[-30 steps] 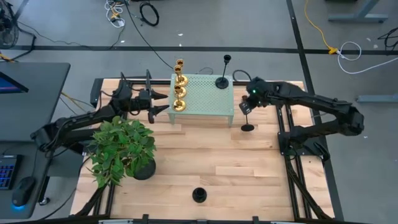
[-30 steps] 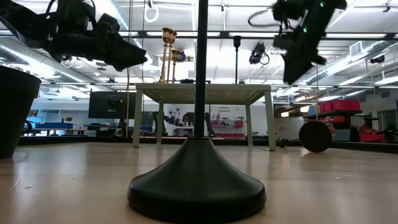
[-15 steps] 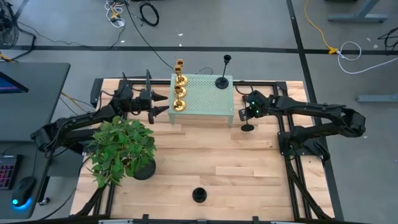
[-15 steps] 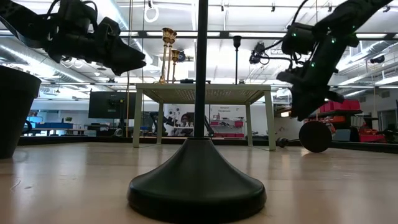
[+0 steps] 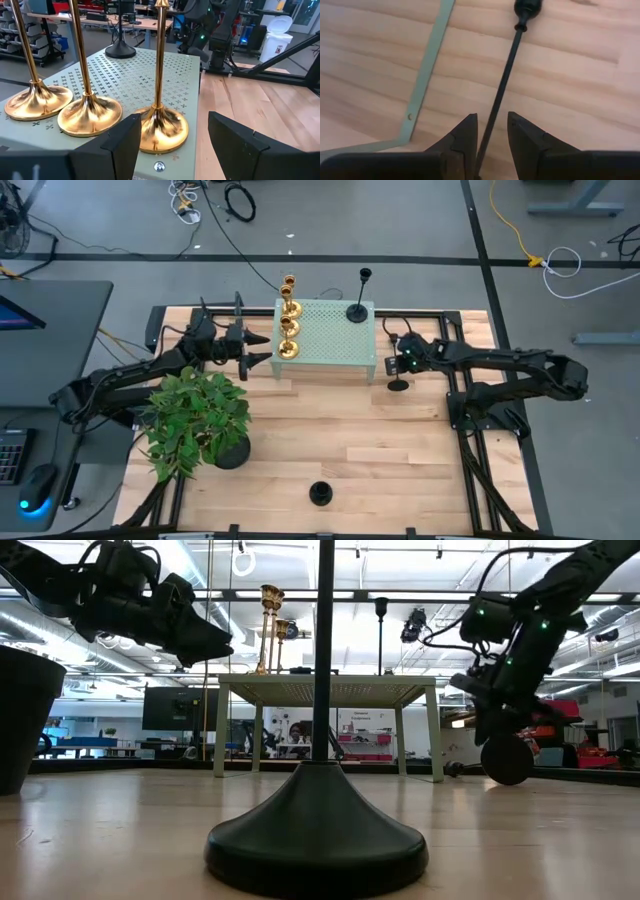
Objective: Pick & Place candle stick holders
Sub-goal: Put the top black candle holder on the shelf
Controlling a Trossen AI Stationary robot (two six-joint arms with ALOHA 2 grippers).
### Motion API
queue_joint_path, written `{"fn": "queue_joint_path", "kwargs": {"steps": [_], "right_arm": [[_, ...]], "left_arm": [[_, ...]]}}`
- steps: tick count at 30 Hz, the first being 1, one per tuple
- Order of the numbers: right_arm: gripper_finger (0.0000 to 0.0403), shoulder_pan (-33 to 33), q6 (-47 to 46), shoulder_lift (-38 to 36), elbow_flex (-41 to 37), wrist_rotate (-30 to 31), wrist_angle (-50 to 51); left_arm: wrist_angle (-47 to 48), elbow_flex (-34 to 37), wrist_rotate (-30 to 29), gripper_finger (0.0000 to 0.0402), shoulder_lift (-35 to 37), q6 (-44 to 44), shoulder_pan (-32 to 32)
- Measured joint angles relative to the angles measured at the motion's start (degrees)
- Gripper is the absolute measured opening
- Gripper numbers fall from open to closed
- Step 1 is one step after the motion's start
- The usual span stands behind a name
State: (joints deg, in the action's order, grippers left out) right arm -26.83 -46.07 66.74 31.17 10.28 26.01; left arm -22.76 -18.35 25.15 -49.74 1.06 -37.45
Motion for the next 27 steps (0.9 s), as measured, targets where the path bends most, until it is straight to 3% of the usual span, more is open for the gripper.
{"fn": "queue_joint_path", "kwargs": {"steps": [27], "right_arm": [[0.0105,-1.11,-4.58,0.02,-11.41,0.80,-18.47]], "left_arm": [[0.00,0.00,0.00,0.0231,0.00,0.22,0.00]]}}
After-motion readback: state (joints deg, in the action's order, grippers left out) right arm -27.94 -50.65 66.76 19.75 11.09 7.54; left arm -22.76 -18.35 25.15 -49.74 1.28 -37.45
